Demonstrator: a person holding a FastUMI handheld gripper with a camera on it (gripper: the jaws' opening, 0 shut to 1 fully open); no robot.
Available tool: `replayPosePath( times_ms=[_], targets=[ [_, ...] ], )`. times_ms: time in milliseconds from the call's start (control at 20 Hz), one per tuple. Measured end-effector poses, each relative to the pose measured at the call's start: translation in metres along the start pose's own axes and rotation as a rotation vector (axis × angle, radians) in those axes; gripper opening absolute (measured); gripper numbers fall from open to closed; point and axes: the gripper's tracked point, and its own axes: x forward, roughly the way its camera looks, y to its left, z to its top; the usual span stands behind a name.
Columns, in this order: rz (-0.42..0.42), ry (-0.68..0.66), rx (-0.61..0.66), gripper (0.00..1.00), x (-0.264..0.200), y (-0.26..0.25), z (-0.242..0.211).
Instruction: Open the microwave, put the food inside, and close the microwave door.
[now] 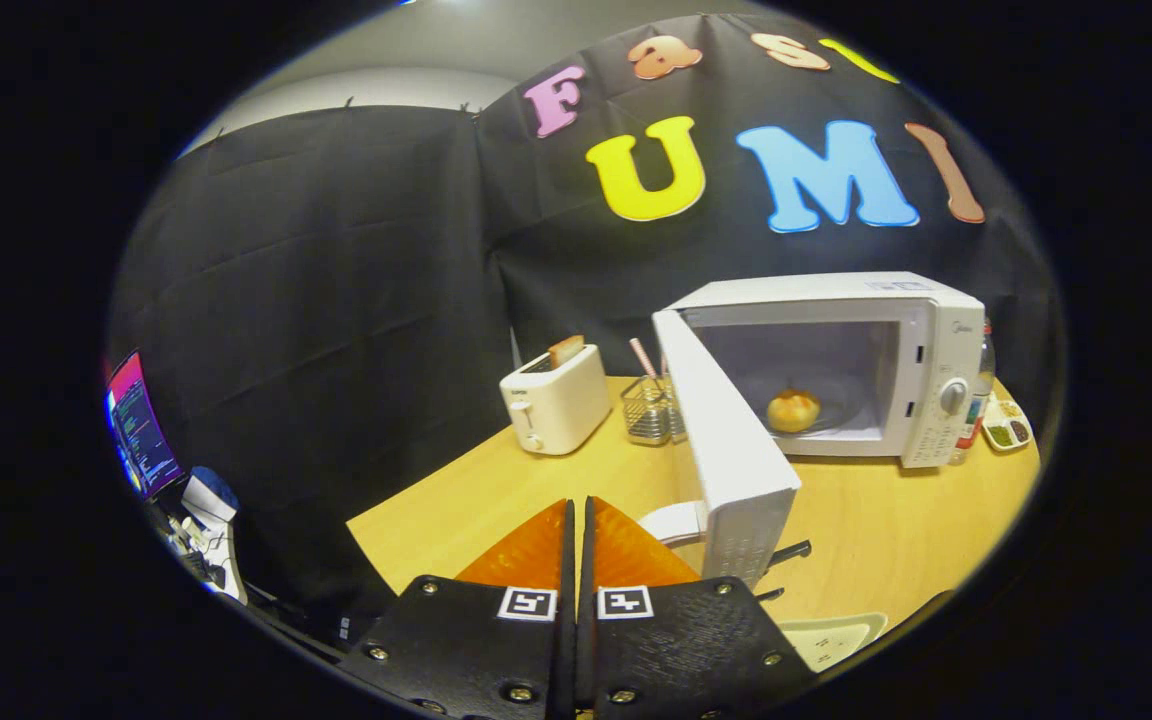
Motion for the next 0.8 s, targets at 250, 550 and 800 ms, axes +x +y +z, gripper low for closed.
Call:
replayPosePath(
  times_ms=[250, 550, 800],
  targets=[
    [-0.115, -0.016, 0.075, 0.04, -0.004, -0.06, 0.012],
    [-0.179, -0.04, 0.09, 0.04, 0.004, -0.107, 0.028],
    [-0.205, -0.034, 0.083, 0.04, 0.02, -0.139, 0.034]
  ],
)
